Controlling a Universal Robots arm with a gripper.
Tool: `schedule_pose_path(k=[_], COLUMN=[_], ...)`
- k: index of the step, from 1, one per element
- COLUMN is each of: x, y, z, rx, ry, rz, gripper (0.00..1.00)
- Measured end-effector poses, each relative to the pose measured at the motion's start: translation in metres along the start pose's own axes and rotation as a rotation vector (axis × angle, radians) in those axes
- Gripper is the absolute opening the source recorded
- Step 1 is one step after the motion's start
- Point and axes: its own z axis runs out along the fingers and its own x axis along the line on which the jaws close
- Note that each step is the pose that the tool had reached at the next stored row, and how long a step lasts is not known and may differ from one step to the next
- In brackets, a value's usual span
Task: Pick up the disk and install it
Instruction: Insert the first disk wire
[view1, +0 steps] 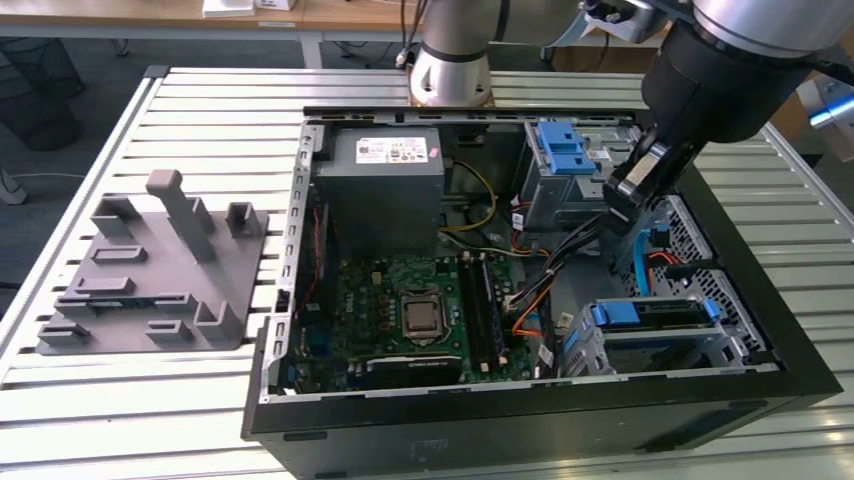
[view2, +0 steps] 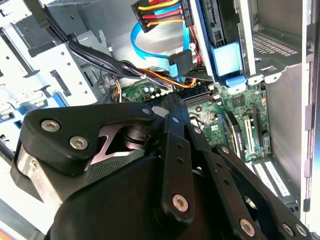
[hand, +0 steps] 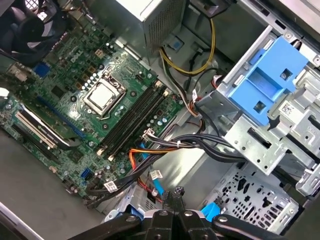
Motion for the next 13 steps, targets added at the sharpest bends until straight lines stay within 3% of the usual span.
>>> schedule_pose_path(k=[6,13], x=[-0.0016,-0.0018], y=[-0.0014,-0.0009], z=[-0.0006,-0.0104], rx=[0.0,-0.0002], ry=[-0.0001,-0.0002], rz=[0.0,0.0], gripper=[0.11,0.11])
